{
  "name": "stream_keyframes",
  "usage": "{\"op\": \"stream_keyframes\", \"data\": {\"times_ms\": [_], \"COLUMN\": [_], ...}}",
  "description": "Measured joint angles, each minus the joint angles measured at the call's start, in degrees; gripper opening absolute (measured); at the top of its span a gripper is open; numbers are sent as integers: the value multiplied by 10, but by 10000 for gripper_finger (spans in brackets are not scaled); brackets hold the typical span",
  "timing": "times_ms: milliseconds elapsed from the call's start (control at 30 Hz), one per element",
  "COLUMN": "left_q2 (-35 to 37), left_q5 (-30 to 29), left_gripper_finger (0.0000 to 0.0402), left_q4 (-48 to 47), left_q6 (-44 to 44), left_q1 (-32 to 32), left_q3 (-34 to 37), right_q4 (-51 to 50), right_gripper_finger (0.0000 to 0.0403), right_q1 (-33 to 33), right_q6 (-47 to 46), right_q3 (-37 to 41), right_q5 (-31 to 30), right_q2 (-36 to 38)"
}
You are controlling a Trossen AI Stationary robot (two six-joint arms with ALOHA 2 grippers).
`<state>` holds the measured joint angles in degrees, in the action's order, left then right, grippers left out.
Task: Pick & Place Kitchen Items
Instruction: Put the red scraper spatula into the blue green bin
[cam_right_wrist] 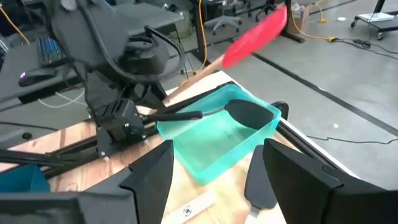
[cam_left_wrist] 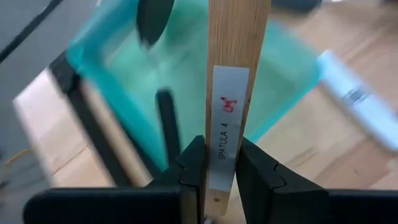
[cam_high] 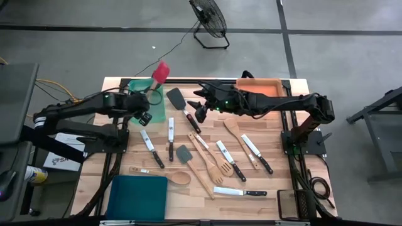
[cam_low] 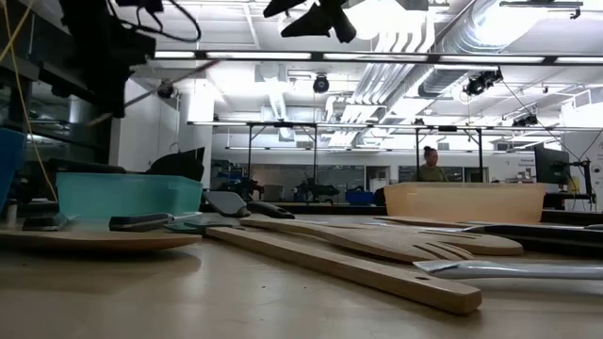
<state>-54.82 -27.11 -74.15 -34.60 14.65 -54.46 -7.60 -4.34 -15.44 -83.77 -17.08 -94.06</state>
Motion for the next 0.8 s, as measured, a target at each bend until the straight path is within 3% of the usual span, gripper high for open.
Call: {"op": "stream_keyframes", "data": {"times_ms": [267,433,800], "left_q2": [-115,-158,-177], "left_q5": [-2,19,-26], "left_gripper_finger": [55,55,55], "left_q4": [-158,-159,-159], "left_q6": [-39,-17,37], "left_q1": [0,8,153], "left_q3": [-26,-27,-27], "right_q4": [-46,-88,-147], "right_gripper_finger": [239,239,239], "right_q1": [0,0,6], "right_q6": [-19,-50,-74], "right_q3": [0,0,0], "right_q5": [-1,-20,-25], "right_q2": [0,0,0]}}
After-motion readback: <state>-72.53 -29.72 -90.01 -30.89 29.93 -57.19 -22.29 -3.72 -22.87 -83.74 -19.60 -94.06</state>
